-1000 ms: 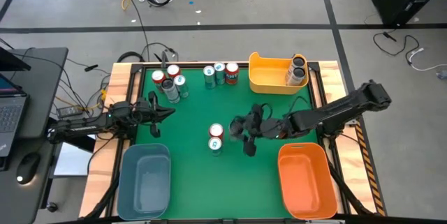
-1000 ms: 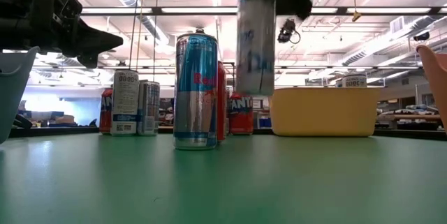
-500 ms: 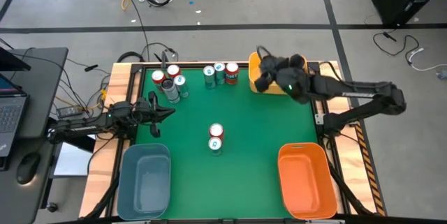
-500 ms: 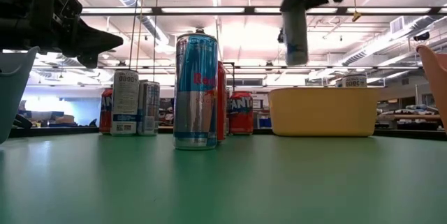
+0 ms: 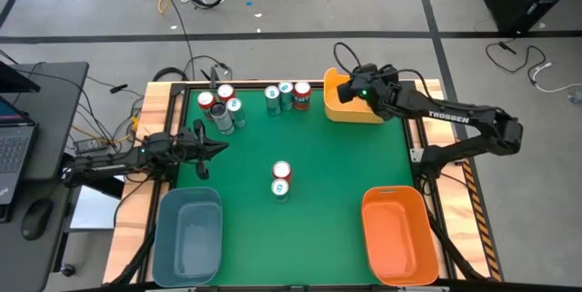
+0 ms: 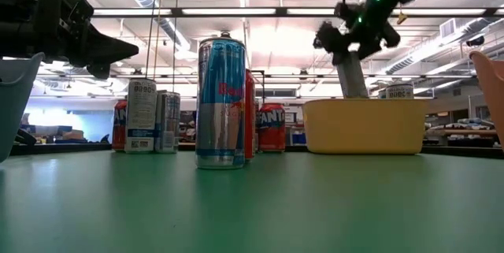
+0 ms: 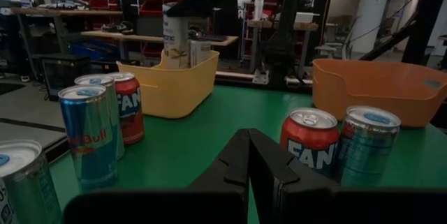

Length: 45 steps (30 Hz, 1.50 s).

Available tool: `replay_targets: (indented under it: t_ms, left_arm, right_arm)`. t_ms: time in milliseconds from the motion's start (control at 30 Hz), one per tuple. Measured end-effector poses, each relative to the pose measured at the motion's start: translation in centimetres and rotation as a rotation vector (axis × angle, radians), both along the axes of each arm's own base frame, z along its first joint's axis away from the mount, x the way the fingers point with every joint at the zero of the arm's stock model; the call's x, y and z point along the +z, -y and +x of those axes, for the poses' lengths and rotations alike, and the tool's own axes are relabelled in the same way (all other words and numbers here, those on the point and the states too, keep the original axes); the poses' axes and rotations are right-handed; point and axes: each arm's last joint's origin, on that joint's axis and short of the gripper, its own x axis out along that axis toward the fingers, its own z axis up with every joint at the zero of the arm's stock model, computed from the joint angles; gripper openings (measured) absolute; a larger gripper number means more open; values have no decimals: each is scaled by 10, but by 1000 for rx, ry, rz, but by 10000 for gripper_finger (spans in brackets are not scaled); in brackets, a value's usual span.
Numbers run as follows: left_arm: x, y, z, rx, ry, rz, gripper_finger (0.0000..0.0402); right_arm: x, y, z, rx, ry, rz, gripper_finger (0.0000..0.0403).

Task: Sort soda cans
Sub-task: Put the white-blue soda can into the yellow bin

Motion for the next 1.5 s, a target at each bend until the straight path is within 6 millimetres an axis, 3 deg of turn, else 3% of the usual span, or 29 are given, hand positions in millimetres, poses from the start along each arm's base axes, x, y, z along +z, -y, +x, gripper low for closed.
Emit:
replay_targets:
  t_ms: [200,467,1133,1500]
  left_arm:
    - [0,0,0,0,-4,2,10]
    - [-2,0,0,-1,-17,0,10]
    - [-2,0,0,8,-18,1,10]
    - [-2,0,0,5,-20,0,10]
  right_arm:
    - [-28,16,-10,-82,104,-54,246]
    - [-58,18,-24,-150,157,-36,246]
    - [-59,30,-35,-227,192,-25,270]
    - [-61,36,-40,-229,234,28,302]
